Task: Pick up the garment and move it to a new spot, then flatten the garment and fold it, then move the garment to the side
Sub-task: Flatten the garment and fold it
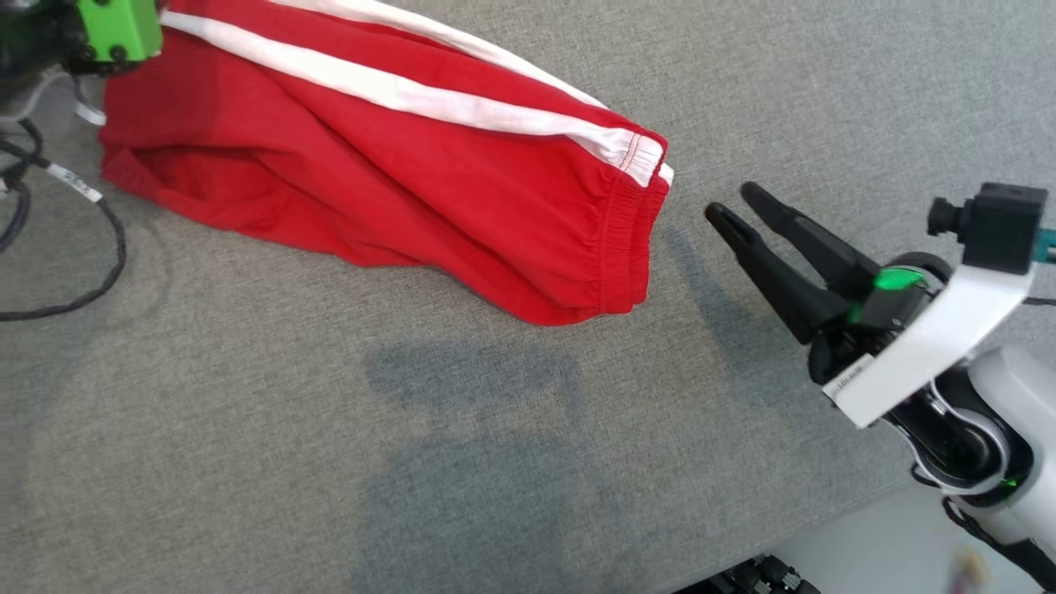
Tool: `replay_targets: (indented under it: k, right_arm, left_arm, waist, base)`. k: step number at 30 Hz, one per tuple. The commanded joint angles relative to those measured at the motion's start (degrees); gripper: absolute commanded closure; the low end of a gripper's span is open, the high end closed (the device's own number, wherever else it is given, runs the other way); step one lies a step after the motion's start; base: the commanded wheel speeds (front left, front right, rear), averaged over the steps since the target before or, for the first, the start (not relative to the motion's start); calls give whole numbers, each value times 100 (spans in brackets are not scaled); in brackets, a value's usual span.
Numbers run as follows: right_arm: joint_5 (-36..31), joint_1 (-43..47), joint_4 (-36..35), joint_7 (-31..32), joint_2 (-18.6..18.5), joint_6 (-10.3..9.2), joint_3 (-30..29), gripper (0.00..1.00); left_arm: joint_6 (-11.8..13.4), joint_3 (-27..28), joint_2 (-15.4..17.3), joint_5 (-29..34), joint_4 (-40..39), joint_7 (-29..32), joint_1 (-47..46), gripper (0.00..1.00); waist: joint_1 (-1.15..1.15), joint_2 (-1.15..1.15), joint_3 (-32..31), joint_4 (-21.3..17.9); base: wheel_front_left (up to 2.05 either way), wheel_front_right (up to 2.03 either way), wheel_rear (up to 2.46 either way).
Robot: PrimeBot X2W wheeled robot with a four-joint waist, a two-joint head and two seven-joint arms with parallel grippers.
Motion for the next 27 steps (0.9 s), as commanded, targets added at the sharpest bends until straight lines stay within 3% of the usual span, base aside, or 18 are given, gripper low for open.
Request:
replay_targets:
  k: [1, 6, 9, 11, 12, 14, 18, 20, 27]
  right_arm:
    - [-158, 110, -16, -52, -91, 3, -42, 0]
    - [-1278, 612, 142, -500, -296, 3, -515, 0]
    - [-2257, 960, 341, -775, -153, 2, -1125, 0]
    - [-2899, 1237, 380, -886, 129, 3, -1605, 0]
    - [-3621, 1523, 343, -950, 420, 1, -2174, 0]
    - [-4278, 1803, 188, -1003, 857, 2, -2678, 0]
    - [-5539, 2259, -74, -1070, 1526, 1, -3523, 0]
    - [-5872, 2436, -169, -1092, 1860, 2, -3685, 0]
    - [-6566, 2730, -176, -1111, 2496, -1, -4042, 0]
  left_arm:
    - [-21, 57, -27, -40, -55, -112, 102, 0]
    - [-108, 276, 65, -170, -543, -824, 724, 0]
    - [-20, 518, 157, -162, -983, -1576, 1383, 0]
    - [67, 753, 145, -187, -1227, -2276, 1967, 0]
    - [168, 978, 11, -304, -1424, -2965, 2649, 0]
    - [227, 1213, -40, -209, -1550, -3755, 3200, 0]
    - [112, 1442, -349, -98, -1468, -5060, 4179, 0]
    - [19, 1527, -483, -23, -1335, -5600, 4507, 0]
    - [-481, 1479, -858, 262, -455, -6941, 5125, 0]
  waist:
    - [0, 69, -142, 103]
    - [0, 69, -489, 204]
    - [0, 69, -708, 273]
    - [0, 69, -849, 332]
    - [0, 69, -979, 419]
    - [0, 69, -1081, 494]
    - [0, 69, -1258, 683]
    - [0, 69, -1334, 757]
    - [0, 69, -1720, 998]
  base:
    - [0, 0, 0]
    - [0, 0, 0]
    - [0, 0, 0]
    - [0, 0, 0]
    - [0, 0, 0]
    - [0, 0, 0]
    - [0, 0, 0]
    - [0, 0, 0]
    - [0, 0, 0]
